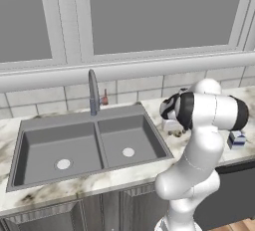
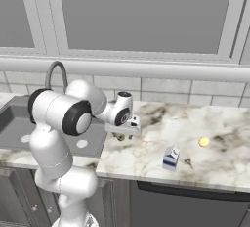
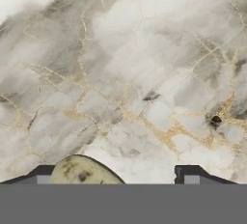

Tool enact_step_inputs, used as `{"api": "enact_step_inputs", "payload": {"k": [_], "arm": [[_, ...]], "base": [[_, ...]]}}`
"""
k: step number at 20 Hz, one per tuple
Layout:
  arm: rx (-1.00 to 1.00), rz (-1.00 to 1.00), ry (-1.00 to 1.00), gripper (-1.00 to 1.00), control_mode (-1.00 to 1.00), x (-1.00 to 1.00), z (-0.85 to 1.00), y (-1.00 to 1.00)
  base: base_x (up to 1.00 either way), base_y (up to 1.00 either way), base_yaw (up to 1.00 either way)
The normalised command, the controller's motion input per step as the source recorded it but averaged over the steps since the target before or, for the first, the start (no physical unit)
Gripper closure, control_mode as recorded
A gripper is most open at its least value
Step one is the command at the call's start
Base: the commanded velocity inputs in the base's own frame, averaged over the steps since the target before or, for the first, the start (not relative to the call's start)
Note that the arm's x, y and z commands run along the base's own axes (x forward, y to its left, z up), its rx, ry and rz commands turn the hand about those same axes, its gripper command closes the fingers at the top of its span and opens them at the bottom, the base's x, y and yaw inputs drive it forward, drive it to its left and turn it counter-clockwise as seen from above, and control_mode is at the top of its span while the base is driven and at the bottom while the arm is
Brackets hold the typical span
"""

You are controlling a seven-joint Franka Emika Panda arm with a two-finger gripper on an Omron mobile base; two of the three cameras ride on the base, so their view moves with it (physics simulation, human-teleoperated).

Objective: Gather the eggs and milk located in the vicinity of the sink area and place them right next to the bowl.

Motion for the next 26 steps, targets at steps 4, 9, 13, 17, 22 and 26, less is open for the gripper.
{"api": "enact_step_inputs", "payload": {"k": [4, 9, 13, 17, 22, 26], "arm": [[0.00, 0.00, 0.03, 1.00, -1.00, 0.03, -0.22, 0.00], [0.00, 0.00, 0.00, 1.00, -1.00, -0.01, 0.00, 0.00], [0.00, 0.00, -0.10, 1.00, -1.00, -0.31, 0.25, 0.00], [0.00, 0.00, -0.21, 1.00, -1.00, -0.23, 0.70, 0.00], [-0.04, 0.01, -0.22, 1.00, -1.00, -0.19, 0.85, 0.08], [-0.08, 0.03, -0.17, 1.00, -1.00, -0.41, 0.51, 0.25]], "base": [[0.00, 0.00, 0.00], [0.00, 0.00, 0.00], [0.00, 0.00, 0.00], [0.00, 0.00, 0.00], [0.00, 0.00, 0.00], [0.00, 0.00, 0.00]]}}
